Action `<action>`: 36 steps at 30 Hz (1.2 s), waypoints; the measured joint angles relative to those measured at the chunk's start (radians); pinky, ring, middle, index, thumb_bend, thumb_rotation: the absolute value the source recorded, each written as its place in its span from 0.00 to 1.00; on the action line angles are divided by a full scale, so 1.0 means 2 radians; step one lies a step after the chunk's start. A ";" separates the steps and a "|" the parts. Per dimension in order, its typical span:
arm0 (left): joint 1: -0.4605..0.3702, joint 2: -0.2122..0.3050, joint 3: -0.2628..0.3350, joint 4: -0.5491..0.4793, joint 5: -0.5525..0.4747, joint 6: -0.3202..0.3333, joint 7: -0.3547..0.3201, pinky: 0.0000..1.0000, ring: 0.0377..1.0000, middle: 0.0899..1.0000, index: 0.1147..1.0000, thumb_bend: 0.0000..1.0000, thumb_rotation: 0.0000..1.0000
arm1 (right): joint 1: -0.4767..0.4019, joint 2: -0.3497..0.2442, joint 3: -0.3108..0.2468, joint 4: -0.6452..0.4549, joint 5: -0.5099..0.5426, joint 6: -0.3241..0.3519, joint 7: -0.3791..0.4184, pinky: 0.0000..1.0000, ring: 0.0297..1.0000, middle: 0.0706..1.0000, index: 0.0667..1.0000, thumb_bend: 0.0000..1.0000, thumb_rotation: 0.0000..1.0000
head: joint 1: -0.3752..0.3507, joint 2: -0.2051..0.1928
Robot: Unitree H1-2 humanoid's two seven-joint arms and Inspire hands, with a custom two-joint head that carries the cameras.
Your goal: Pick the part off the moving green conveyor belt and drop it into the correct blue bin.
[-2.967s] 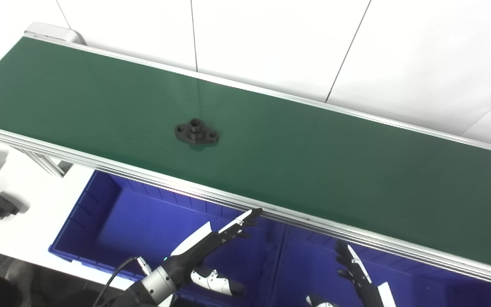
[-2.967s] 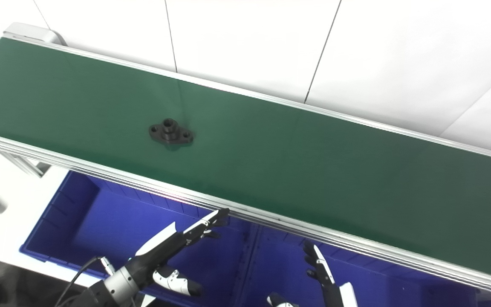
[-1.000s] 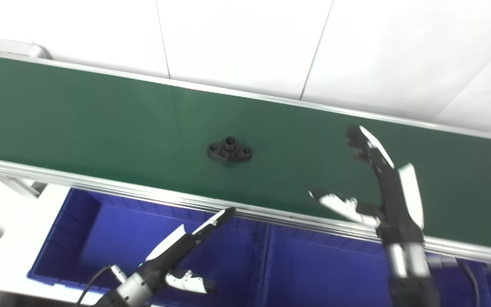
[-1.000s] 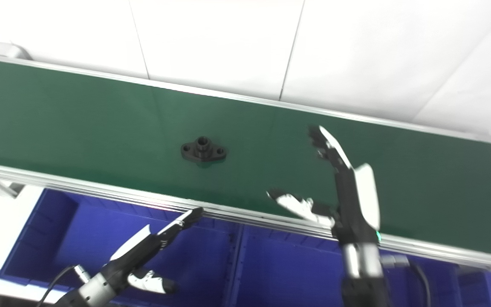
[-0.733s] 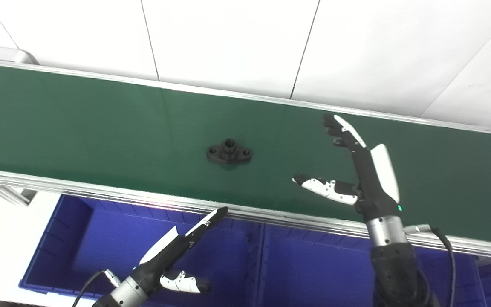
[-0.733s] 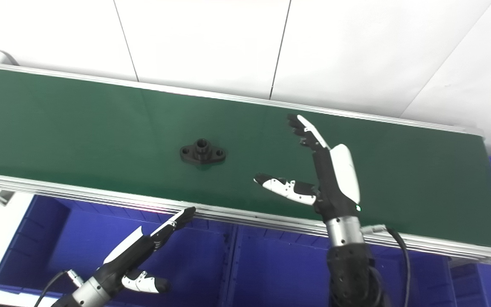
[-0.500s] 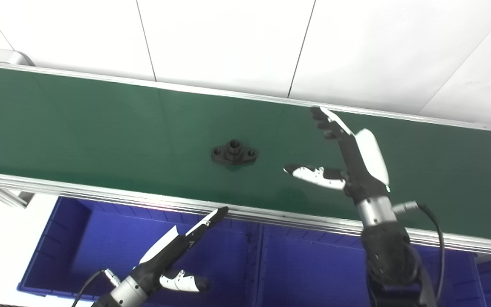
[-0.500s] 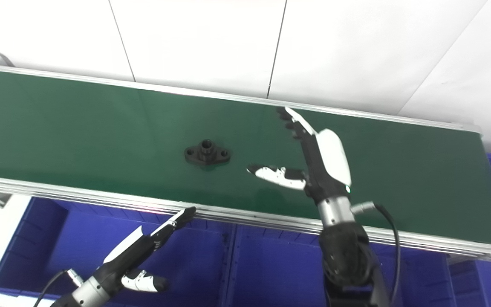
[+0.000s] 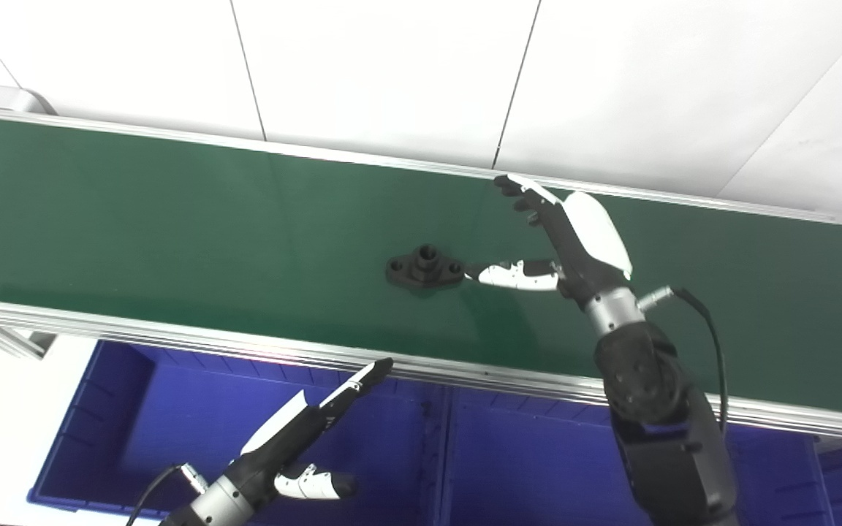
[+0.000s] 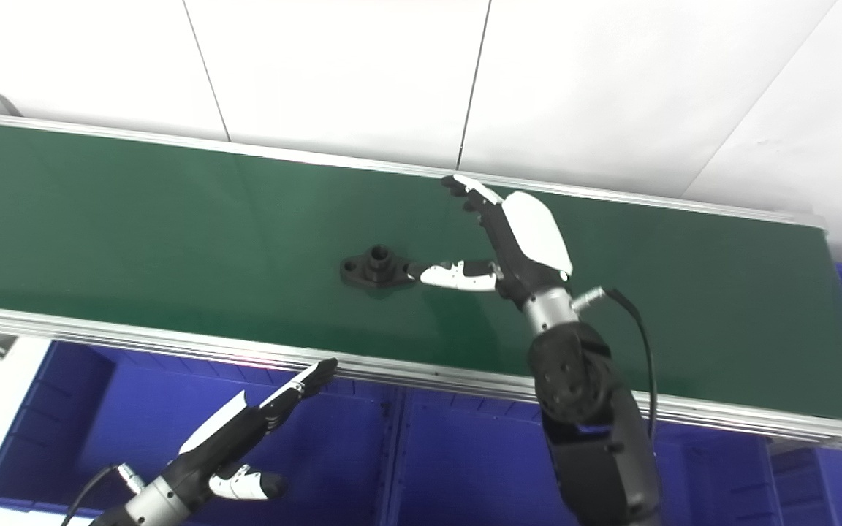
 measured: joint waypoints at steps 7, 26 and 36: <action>0.000 0.000 -0.002 0.000 0.001 0.000 0.000 1.00 1.00 1.00 1.00 0.79 0.85 | -0.015 -0.013 0.022 0.034 -0.010 0.000 0.008 0.70 0.77 0.81 0.83 0.82 0.29 | 0.003 0.002; 0.001 0.000 -0.005 -0.001 -0.001 0.000 -0.001 1.00 1.00 1.00 1.00 0.80 0.84 | -0.018 -0.043 0.073 0.089 -0.045 0.000 0.011 0.71 0.74 0.76 0.79 0.76 0.04 | 0.003 0.008; 0.005 -0.001 -0.004 -0.013 -0.004 0.000 -0.001 1.00 1.00 1.00 1.00 0.79 0.84 | -0.021 -0.076 0.097 0.099 -0.071 -0.013 -0.021 0.44 0.44 0.48 0.67 0.54 0.00 | 0.001 0.015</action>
